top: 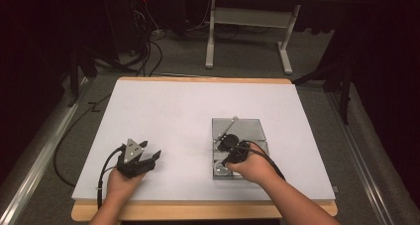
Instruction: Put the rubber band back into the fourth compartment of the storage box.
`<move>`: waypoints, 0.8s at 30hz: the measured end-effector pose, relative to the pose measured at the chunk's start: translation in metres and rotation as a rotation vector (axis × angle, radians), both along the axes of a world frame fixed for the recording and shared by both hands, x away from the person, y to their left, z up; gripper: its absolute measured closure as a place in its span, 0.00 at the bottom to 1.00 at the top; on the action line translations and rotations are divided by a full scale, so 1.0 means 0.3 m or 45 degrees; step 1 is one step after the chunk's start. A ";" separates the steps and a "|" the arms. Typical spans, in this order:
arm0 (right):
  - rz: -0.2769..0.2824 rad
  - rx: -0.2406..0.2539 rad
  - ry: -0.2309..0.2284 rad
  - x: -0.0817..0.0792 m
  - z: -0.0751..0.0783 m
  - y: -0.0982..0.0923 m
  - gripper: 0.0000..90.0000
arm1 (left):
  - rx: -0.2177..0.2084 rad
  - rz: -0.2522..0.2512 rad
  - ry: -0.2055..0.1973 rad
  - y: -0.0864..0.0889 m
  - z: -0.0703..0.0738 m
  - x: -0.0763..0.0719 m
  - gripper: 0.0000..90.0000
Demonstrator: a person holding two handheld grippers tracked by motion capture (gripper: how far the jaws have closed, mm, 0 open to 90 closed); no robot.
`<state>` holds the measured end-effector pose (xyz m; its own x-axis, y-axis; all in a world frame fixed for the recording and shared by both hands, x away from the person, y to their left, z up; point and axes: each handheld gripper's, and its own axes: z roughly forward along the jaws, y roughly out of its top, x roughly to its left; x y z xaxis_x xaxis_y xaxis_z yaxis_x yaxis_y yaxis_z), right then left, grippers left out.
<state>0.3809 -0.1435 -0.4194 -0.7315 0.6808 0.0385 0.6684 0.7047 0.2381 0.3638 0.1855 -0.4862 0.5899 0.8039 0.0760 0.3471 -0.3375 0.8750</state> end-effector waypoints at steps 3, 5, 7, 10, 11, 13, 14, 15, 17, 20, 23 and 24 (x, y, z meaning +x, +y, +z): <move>-0.007 0.003 -0.003 -0.002 0.004 0.000 0.88 | 0.001 0.000 0.000 -0.001 0.000 0.000 0.42; -0.008 0.004 -0.008 -0.001 0.008 -0.002 0.87 | 0.002 0.001 0.000 -0.002 0.000 0.001 0.42; -0.004 0.017 -0.015 0.000 0.013 -0.007 0.87 | 0.003 0.000 0.001 -0.002 -0.001 0.001 0.42; -0.025 0.034 -0.022 0.001 0.025 -0.020 0.87 | 0.001 0.001 0.002 -0.002 -0.001 0.001 0.42; -0.026 0.032 -0.024 0.002 0.028 -0.023 0.87 | 0.003 0.001 0.000 -0.002 -0.001 0.000 0.42; -0.045 0.037 -0.022 -0.002 0.038 -0.031 0.86 | 0.007 -0.001 0.001 -0.002 0.000 0.000 0.42; -0.030 0.045 -0.034 -0.001 0.040 -0.037 0.86 | 0.005 0.000 0.001 -0.002 -0.001 0.001 0.42; -0.039 0.046 -0.032 -0.003 0.044 -0.039 0.86 | 0.003 0.001 0.001 -0.002 -0.001 0.001 0.42; -0.061 0.046 -0.036 -0.007 0.055 -0.052 0.86 | 0.005 0.000 0.001 -0.002 0.000 0.001 0.42; -0.088 0.049 -0.056 -0.009 0.067 -0.077 0.87 | 0.011 0.000 -0.001 -0.004 -0.001 0.000 0.42; -0.091 0.045 -0.071 -0.011 0.072 -0.107 0.89 | 0.008 0.001 0.001 -0.003 -0.001 0.000 0.42; -0.102 0.046 -0.077 -0.013 0.073 -0.117 0.90 | 0.007 0.001 0.002 -0.003 0.000 0.001 0.42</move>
